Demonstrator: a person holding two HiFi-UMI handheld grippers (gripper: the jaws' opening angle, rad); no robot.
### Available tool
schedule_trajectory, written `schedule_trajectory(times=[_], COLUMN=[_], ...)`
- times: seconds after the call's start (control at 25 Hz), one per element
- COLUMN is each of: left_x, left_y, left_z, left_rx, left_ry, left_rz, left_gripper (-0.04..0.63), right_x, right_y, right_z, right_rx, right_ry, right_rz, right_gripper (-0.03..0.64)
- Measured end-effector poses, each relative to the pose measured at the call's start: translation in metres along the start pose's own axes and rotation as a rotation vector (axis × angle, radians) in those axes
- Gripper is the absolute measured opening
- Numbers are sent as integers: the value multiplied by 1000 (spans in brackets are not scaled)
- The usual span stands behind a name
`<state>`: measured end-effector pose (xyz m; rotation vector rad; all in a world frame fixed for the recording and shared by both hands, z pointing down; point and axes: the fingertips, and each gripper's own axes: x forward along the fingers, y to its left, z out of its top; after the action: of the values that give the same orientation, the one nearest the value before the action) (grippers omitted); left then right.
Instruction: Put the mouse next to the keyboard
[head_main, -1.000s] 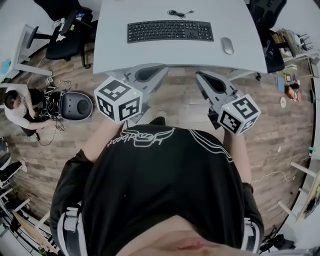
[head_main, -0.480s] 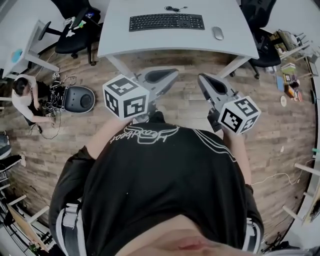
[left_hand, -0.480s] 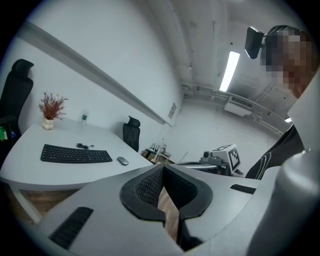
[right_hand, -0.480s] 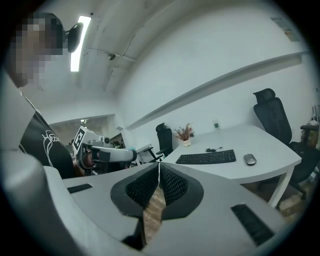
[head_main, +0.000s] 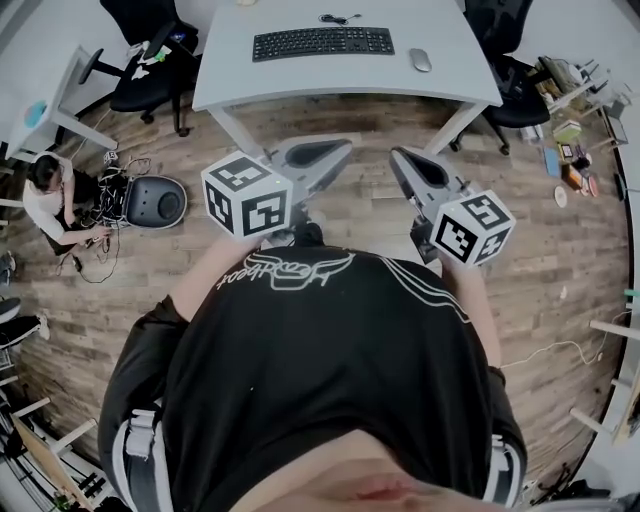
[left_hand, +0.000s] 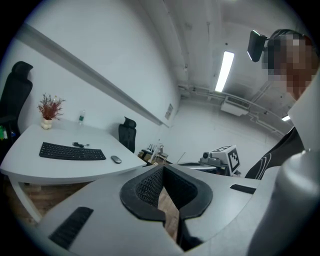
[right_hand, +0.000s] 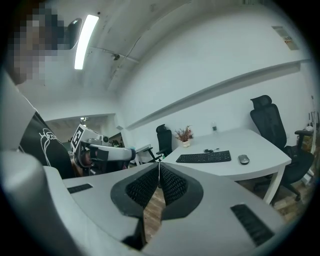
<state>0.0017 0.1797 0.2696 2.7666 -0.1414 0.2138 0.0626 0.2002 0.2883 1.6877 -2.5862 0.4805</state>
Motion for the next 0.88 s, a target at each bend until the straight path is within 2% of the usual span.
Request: schedule_trajectory(times=[0.88], left_x=[14], left_y=[-23], left_z=[-17], left_rx=[28], left_ry=[46], left_rz=[6], left_gripper=[6], right_x=[-28], right_y=[-2], right_z=[-16], right_rx=[39], right_ry=[-11], right_rz=[-1], right_gripper=[10])
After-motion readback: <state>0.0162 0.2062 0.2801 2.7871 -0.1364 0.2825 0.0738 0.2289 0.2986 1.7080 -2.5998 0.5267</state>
